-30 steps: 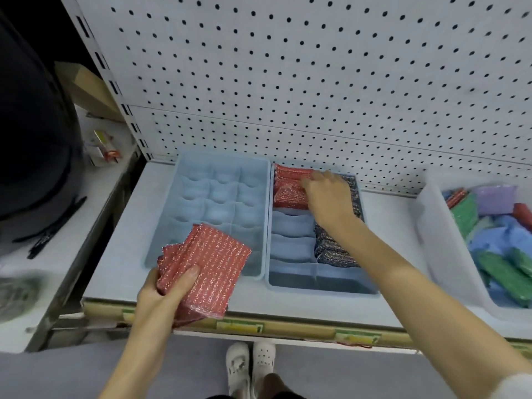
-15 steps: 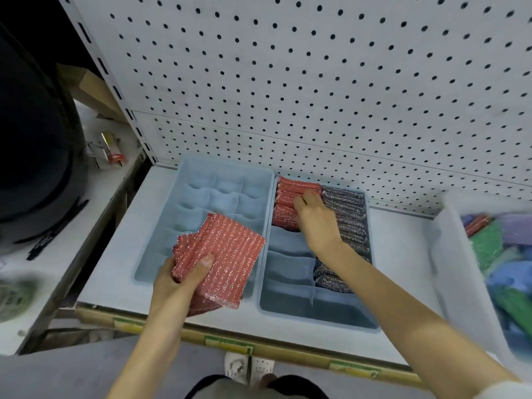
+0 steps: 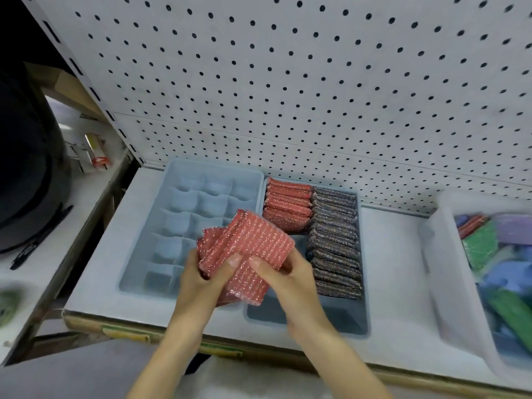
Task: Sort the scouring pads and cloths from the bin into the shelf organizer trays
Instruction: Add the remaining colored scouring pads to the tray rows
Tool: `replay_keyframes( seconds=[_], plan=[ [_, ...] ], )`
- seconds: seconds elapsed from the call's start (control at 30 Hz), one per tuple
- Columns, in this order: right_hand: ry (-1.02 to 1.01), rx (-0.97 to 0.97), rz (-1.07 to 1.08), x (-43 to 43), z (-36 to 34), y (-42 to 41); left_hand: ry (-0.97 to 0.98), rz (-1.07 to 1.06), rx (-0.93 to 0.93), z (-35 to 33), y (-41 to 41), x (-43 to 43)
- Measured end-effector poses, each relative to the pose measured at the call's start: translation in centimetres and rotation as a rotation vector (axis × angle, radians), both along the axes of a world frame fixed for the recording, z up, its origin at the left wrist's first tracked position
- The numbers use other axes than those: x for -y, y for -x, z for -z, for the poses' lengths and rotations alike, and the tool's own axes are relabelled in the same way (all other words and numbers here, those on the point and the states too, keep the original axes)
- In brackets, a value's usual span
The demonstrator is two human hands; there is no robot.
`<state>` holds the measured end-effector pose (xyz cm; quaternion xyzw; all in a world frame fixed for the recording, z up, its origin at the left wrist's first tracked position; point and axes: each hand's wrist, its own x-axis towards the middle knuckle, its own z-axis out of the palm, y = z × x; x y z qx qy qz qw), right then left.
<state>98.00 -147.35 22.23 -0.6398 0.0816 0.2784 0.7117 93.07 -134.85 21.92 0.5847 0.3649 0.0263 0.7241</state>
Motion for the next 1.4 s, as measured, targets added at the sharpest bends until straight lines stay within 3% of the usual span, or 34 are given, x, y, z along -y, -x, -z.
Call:
replay_keyframes(
  seconds=[0.33, 0.6, 0.7, 0.8, 1.0, 1.03, 1.4],
  plan=[
    [-0.02, -0.053, 0.062, 1.3, 0.5, -1.1, -0.002, 0.136, 0.05, 0.4, 0.1, -0.6],
    [-0.034, -0.076, -0.115, 3.0, -0.1, -1.7, 0.18, 0.04, -0.091, 1.1, 0.1, -0.5],
    [-0.004, -0.065, 0.066, 4.6, -0.4, -3.7, 0.181, -0.084, -0.1, 1.0, 0.4, -1.8],
    [0.245, 0.246, 0.192, 6.1, -0.1, -6.8, 0.153, -0.193, -0.079, 0.9, 0.9, -3.4],
    [0.915, 1.128, -0.398, 3.5, 3.4, -9.3, 0.149, -0.2, -0.062, 1.1, 1.3, -3.5],
    [1.01, 1.207, -0.458, 2.8, 3.7, -9.4, 0.151, -0.205, -0.058, 1.1, 1.3, -3.4],
    [1.454, 1.1, -0.609, 1.0, 2.9, -8.6, 0.164, -0.327, -0.047, 1.3, 3.7, -4.3]
  ],
)
